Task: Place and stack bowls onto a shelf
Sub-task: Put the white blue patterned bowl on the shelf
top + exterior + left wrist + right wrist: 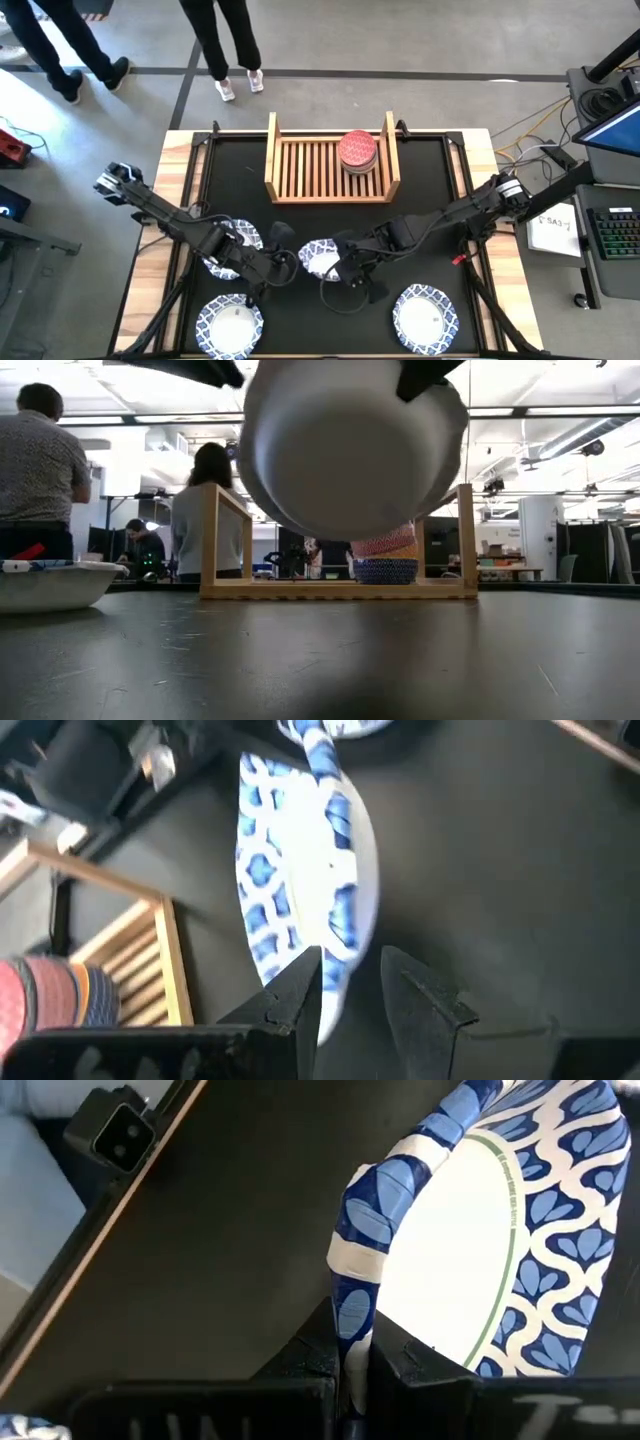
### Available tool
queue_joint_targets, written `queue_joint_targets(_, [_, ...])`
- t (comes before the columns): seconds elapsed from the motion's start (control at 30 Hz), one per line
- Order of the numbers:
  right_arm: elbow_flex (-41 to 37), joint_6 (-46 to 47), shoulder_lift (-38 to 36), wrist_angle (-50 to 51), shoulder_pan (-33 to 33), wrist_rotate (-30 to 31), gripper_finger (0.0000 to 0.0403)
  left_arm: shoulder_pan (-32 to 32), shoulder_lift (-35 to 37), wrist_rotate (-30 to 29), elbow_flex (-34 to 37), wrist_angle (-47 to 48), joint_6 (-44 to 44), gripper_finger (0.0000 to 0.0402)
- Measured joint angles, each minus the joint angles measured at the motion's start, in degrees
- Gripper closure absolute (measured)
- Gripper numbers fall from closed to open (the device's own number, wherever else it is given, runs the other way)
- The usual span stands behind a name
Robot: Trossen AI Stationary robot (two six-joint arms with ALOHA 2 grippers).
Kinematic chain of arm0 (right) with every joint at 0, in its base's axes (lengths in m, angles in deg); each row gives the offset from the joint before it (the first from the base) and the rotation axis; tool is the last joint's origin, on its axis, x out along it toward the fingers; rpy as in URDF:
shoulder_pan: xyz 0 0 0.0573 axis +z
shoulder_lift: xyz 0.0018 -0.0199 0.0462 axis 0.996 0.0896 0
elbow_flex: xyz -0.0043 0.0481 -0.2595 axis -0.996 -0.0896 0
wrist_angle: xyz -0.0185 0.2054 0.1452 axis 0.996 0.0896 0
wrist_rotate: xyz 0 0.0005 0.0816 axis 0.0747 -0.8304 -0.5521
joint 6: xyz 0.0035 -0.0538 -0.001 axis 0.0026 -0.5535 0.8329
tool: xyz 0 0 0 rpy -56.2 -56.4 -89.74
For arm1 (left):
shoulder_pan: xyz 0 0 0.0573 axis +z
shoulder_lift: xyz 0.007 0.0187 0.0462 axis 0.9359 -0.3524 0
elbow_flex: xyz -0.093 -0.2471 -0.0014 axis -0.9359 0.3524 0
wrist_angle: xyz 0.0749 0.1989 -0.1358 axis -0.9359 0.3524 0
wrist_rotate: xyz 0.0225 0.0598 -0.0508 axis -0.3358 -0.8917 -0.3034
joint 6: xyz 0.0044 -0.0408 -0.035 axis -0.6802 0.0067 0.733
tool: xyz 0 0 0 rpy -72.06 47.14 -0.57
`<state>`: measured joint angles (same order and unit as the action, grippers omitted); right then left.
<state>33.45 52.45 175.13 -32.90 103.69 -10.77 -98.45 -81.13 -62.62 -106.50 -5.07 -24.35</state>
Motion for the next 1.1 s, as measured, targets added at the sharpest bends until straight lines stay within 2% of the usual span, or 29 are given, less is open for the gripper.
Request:
queue_joint_targets(0.23, [-0.1, -7.0, 0.0, -0.5, -0.1, 0.1, 0.0394, -0.2, -0.5, 1.7, 0.0, -5.1, -1.3, 0.0312])
queue_joint_targets(0.4, [-0.1, -9.4, 0.0, -1.0, -0.6, 0.1, 0.0394, -0.2, -0.5, 7.6, 0.0, -7.6, -1.3, 0.0312])
queue_joint_targets(0.77, [0.8, -13.1, 0.0, -3.0, -0.7, -0.1, 0.0394, -0.2, -0.5, 7.4, 0.0, -9.1, -1.5, 0.0312])
queue_joint_targets(1.1, [0.9, -9.4, 0.0, -1.9, -0.7, 0.1, 0.0394, -0.4, -0.2, 7.0, 0.0, -9.4, -1.7, 0.0312])
